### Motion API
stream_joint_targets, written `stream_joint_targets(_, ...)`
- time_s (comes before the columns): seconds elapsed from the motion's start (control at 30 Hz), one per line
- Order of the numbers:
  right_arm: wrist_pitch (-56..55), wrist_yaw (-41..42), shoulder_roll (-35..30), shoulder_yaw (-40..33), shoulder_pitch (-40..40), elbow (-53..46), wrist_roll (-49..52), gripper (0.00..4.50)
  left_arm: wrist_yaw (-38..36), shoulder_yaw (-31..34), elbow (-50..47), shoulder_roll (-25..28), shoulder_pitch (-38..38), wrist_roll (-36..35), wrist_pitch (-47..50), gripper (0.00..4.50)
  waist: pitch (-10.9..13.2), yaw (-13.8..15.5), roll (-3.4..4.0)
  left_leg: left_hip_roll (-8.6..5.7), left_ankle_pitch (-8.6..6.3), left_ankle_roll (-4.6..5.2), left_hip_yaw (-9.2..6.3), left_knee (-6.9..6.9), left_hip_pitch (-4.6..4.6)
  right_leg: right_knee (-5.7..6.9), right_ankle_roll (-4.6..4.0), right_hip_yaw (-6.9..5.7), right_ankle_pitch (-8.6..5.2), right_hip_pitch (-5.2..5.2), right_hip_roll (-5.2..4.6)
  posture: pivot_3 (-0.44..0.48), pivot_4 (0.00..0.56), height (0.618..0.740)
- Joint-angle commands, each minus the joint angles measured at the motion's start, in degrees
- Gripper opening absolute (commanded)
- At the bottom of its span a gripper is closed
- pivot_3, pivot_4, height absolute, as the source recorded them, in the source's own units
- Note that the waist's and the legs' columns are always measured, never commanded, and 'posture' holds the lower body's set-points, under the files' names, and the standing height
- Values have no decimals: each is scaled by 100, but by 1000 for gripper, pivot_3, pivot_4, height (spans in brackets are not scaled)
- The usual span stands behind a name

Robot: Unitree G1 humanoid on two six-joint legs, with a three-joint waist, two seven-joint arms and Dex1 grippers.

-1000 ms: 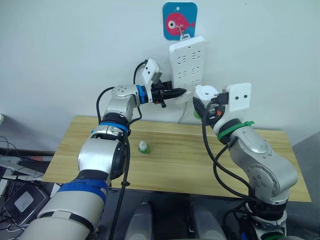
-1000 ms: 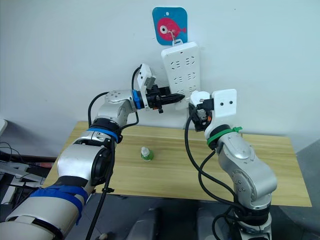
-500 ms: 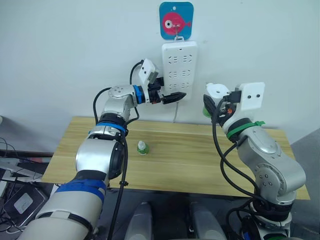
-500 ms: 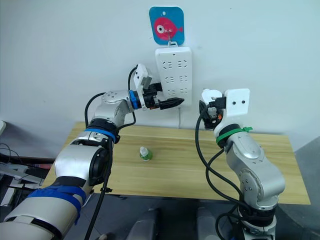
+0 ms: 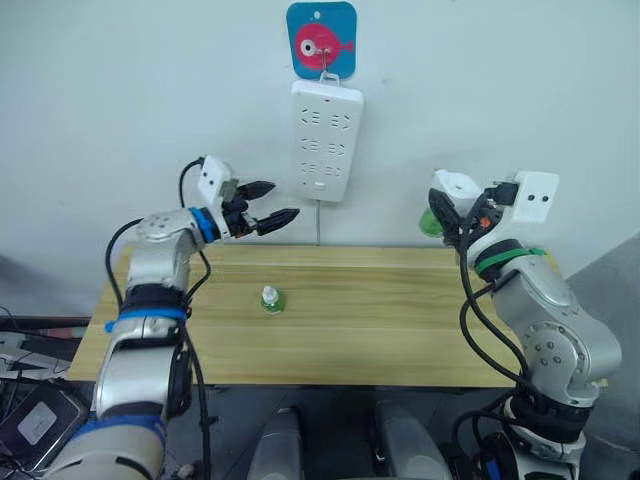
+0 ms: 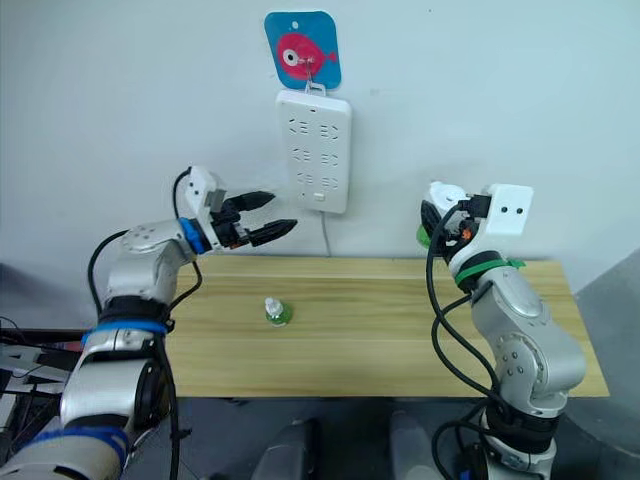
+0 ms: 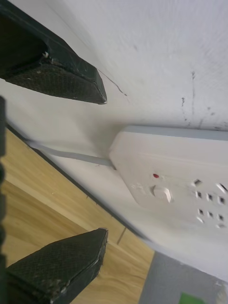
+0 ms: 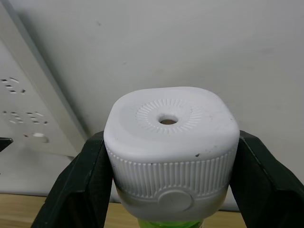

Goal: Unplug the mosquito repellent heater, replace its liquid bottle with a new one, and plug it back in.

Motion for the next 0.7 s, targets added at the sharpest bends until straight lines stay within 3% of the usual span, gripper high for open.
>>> stream_joint_targets(0.03, 88, -227, 287, -646, -206, 39, 717, 2953, 296, -105, -2014, -103, 681, -509, 651, 4483, 1, 39, 1, -1, 0, 0, -2, 0, -1, -2, 0, 3, 0, 0, -3, 56, 235, 740)
stream_joint_targets(0.17, 347, -881, 729, -1525, -485, 375, 1898, 2953, 667, -647, -3651, -443, 1412, -692, 1045, 4483, 7, 179, 11, -16, 1, -1, -1, 3, -1, -18, 0, 14, 0, 7, -19, 60, 241, 740)
stream_joint_targets(0.3, 122, -2220, 1110, -2149, -621, 706, 4118, 2953, 1078, -1210, -4231, -976, 1686, -520, 814, 4483, 11, 180, 17, -20, 1, -1, 9, 6, 0, -28, 0, 19, 0, 15, -18, 50, 242, 740)
stream_joint_targets(0.47, -282, -3139, 593, -1694, -119, 744, 6212, 2953, 1481, -1756, -3987, -1588, 1553, -162, 207, 4483, 19, 151, 30, -27, 1, 1, 40, 7, -2, -33, 0, 24, 0, 15, -12, 29, 243, 740)
stream_joint_targets(0.7, -1187, -3627, 19, -744, 258, 481, 7188, 2953, 1823, -2061, -3246, -2178, 1237, 116, -350, 4483, 22, 115, 36, -30, 1, 2, 46, 6, -4, -42, 1, 24, -1, 16, -1, 13, 242, 740)
